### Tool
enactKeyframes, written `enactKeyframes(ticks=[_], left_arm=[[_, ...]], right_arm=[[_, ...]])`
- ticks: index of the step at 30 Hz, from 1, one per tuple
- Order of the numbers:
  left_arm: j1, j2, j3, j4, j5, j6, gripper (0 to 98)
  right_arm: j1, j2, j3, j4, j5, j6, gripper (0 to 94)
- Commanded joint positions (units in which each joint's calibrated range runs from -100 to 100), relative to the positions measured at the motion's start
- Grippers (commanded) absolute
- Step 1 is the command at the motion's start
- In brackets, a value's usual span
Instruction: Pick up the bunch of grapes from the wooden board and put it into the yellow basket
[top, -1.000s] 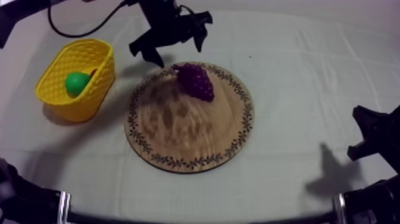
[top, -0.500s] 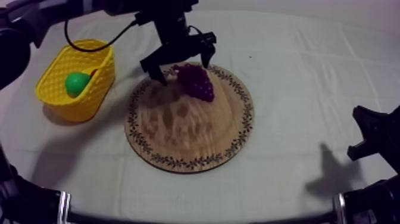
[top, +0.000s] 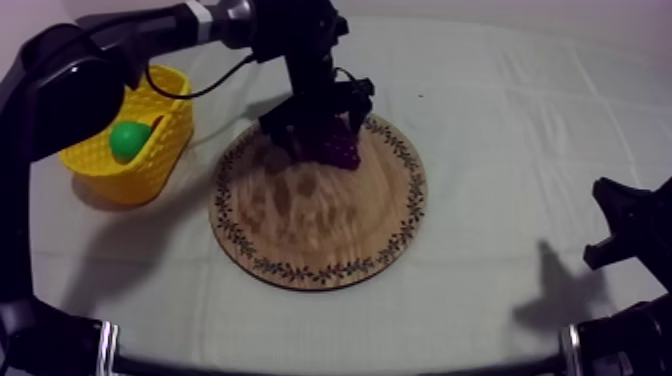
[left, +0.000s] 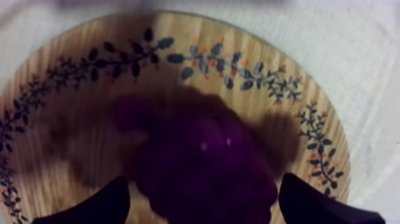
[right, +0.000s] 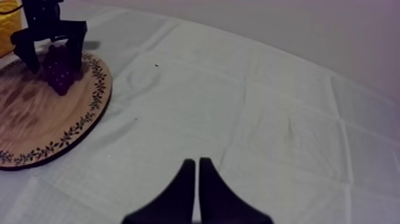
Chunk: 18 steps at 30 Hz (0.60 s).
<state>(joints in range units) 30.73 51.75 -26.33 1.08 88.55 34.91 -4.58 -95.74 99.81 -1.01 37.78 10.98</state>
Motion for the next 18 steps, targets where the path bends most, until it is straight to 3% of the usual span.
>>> enactKeyframes(ticks=[1,11,18], left_arm=[[-0.03,1.26,-1.68,0.28,0.77,-0.74,93.3],[0.05,4.59,-5.93,0.78,4.12,-2.85,87.2],[0.10,4.91,-6.44,0.36,4.60,-3.13,73.0]], right_arm=[[-0.02,-0.01,-0.03,0.01,0.04,-0.01,0.4],[-0.02,-0.01,-0.03,0.01,0.04,-0.01,0.4],[-0.02,-0.01,-0.03,0.01,0.04,-0.01,0.4]])
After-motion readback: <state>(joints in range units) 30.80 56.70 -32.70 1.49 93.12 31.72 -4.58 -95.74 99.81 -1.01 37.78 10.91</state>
